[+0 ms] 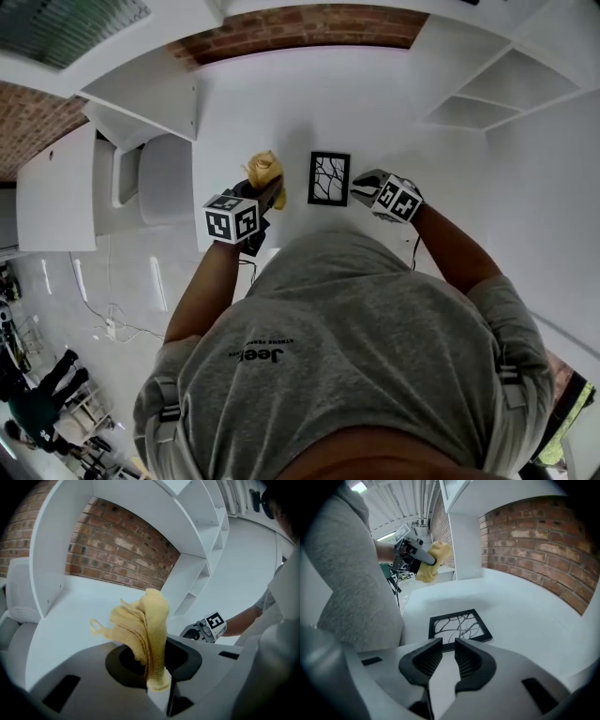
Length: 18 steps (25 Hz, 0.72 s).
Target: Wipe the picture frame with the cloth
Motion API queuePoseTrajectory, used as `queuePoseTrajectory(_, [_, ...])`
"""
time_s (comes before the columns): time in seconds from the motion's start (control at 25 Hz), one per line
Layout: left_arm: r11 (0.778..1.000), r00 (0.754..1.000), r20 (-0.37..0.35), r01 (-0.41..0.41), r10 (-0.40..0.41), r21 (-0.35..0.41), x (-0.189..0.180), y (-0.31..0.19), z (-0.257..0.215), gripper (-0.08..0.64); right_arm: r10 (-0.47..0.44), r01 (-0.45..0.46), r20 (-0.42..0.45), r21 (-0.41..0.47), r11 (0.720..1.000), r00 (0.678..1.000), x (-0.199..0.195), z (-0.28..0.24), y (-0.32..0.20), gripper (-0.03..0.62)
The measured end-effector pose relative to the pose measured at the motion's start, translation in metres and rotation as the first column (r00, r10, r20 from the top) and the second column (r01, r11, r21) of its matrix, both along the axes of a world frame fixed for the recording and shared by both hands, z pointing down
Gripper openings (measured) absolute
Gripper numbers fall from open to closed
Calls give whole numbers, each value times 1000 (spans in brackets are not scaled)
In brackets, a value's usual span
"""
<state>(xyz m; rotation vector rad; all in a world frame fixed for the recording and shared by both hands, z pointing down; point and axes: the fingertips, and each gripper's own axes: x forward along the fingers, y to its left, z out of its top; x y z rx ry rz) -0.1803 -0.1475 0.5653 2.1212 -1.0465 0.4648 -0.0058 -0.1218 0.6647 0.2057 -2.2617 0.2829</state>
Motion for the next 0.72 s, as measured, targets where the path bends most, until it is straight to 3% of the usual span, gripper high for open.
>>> queuePoseTrajectory(0.36, [999, 999, 43, 4, -2, -41, 2, 13, 15, 86, -75, 77, -30, 49, 996, 997, -19, 21, -15, 114])
queuePoseTrajectory(0.56, [996, 994, 90, -49, 55, -71, 9, 10, 26, 86, -129, 134, -95, 47, 990, 987, -21, 41, -10, 112])
queuePoseTrajectory(0.72, [988, 983, 127, -116, 129, -106, 22, 3, 40, 86, -134, 137, -76, 40, 990, 988, -21, 41, -9, 110])
